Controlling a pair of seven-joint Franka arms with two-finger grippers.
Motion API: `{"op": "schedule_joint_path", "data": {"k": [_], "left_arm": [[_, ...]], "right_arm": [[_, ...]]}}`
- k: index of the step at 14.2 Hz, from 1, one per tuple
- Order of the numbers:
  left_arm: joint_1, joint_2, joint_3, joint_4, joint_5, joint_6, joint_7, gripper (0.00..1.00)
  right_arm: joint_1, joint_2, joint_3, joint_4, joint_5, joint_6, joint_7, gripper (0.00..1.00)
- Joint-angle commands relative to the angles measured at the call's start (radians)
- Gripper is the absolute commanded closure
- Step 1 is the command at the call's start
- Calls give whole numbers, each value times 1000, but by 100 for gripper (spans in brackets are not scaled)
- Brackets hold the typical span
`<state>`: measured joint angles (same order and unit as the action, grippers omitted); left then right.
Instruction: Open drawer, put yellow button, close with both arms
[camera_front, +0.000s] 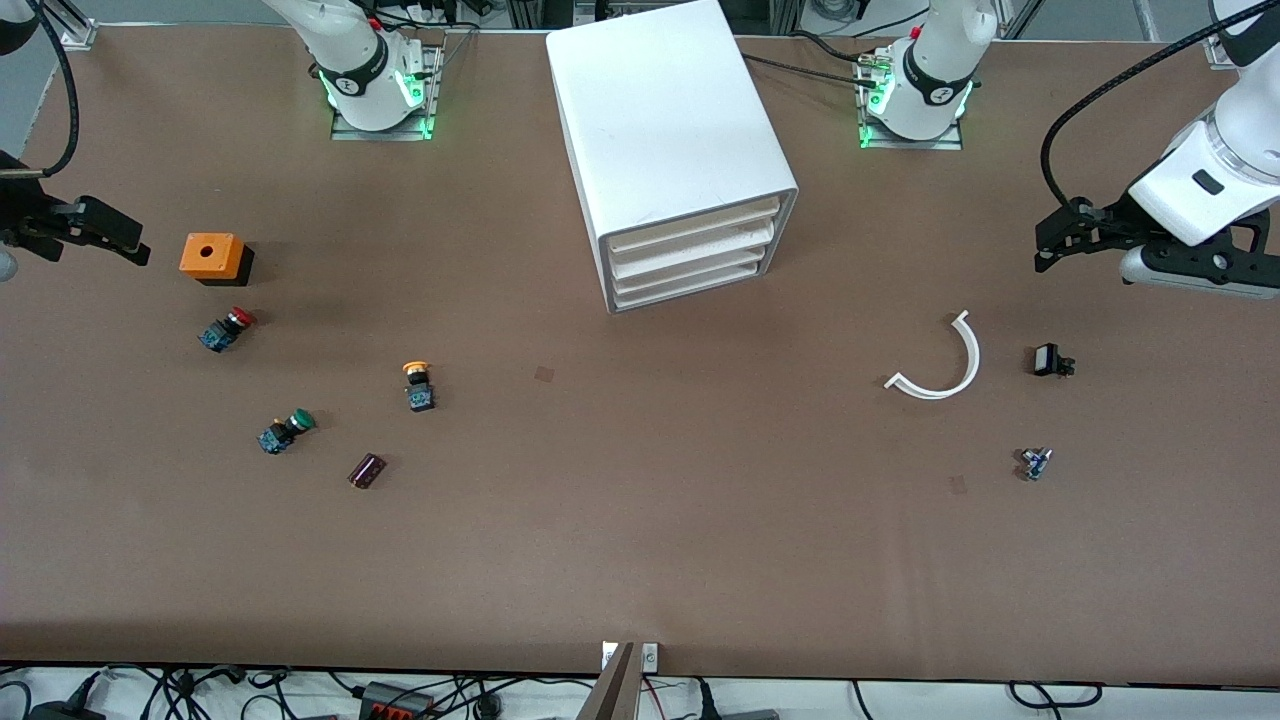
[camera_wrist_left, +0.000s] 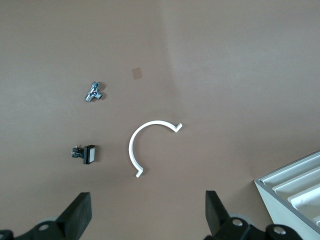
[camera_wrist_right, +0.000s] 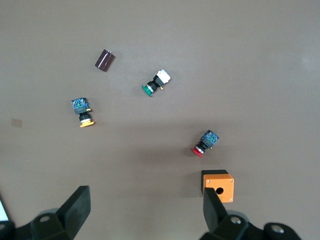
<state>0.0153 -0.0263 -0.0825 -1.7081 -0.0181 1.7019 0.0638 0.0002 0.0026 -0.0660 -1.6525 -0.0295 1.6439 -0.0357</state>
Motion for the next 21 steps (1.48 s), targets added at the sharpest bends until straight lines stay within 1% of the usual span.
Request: {"op": "schedule_joint_path", "data": {"k": [1,17,21], "left_arm": [[0,2,-3,21,6,-18,16,0],[-1,3,-8,28,6,-18,14,0],[-1,3,-10,28,6,-18,14,0]], "right_arm": [[-2,-24,8,-21,-17,-1,-9,0],[14,30,8,-10,-15,22,-9,0],[50,83,9,-12,-9,57,-6,0]]}}
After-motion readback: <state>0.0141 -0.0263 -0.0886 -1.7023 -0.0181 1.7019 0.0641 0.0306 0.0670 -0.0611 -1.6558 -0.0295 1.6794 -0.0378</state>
